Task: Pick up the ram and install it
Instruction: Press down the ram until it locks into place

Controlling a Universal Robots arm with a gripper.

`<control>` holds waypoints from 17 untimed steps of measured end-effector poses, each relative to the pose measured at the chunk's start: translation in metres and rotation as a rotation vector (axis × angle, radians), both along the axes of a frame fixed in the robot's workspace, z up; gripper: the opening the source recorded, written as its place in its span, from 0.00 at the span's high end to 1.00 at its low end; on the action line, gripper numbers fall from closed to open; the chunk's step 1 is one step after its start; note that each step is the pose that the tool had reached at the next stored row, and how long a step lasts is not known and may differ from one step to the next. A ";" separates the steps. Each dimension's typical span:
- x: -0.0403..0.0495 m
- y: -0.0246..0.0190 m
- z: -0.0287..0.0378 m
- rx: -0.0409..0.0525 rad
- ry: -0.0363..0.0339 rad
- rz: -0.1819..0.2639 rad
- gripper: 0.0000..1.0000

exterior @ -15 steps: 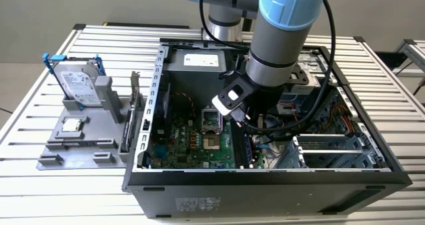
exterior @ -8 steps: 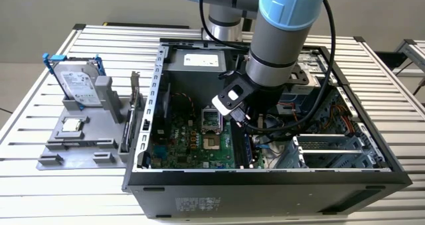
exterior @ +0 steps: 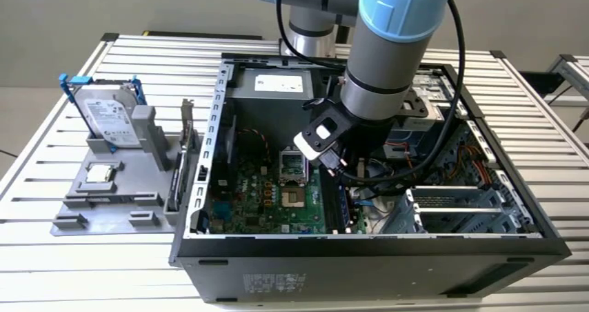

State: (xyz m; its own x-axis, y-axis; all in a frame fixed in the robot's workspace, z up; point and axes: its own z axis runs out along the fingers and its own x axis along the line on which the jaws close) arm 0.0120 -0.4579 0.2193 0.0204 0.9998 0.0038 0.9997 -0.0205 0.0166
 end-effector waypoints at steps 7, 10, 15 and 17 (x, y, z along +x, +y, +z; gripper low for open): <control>0.0000 0.0000 -0.0001 0.0000 0.0000 0.000 1.00; 0.0000 0.0000 -0.0002 0.0000 0.0000 0.000 1.00; 0.0000 0.0000 -0.0009 -0.0001 0.0000 0.000 1.00; 0.0000 0.0000 -0.0009 -0.0002 0.0001 0.000 1.00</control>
State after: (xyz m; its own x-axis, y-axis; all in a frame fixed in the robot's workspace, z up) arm 0.0120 -0.4579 0.2184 0.0204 0.9998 0.0036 0.9997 -0.0205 0.0166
